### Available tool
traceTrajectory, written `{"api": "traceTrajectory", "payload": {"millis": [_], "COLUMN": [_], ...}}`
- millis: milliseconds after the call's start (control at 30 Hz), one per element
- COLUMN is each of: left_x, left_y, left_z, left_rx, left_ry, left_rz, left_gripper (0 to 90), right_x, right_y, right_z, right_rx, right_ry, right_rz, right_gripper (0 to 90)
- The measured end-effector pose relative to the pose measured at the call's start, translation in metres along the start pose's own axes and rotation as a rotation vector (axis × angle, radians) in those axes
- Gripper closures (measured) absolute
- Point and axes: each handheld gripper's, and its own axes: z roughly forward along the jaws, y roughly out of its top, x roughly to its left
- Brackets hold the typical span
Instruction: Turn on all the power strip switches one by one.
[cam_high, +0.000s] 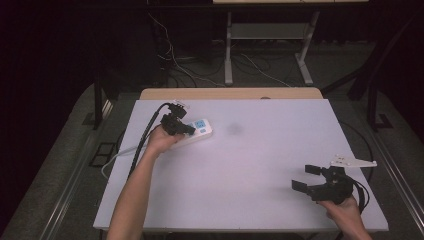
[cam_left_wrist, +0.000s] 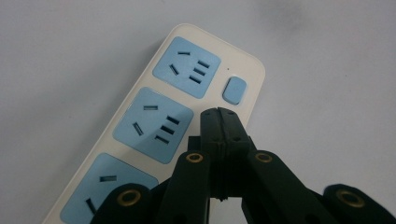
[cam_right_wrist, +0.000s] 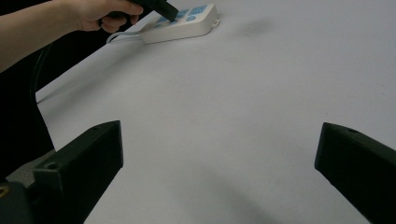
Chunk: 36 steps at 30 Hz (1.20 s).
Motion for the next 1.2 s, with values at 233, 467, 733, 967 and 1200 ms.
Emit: {"api": "traceTrajectory", "payload": {"millis": [233, 467, 733, 967, 1200], "left_x": [0.0016, 0.0032, 0.0065, 0.0084, 0.0062], "left_y": [-0.0027, -0.006, -0.0078, -0.0081, -0.0079], "left_z": [-0.0013, -0.0012, -0.0003, 0.0004, 0.0019], "left_rx": [-0.005, -0.024, -0.028, -0.03, -0.019], "left_ry": [0.003, -0.008, -0.029, -0.042, -0.034], "left_rz": [-0.005, -0.027, -0.049, -0.058, -0.048], "left_gripper": [89.6, 89.8, 89.9, 90.0, 90.0], "right_x": [-0.0003, 0.0001, 0.0001, -0.0006, -0.0005], "right_y": [0.0, -0.0001, -0.0002, 0.0001, 0.0001], "right_z": [-0.0001, 0.0004, 0.0, -0.0006, -0.001], "right_rx": [0.003, 0.004, 0.003, 0.005, 0.003], "right_ry": [0.0, -0.001, -0.002, -0.003, -0.004], "right_rz": [-0.002, -0.001, -0.003, -0.003, -0.007], "right_gripper": [0.9, 0.9, 1.0, 0.9, 1.0]}}
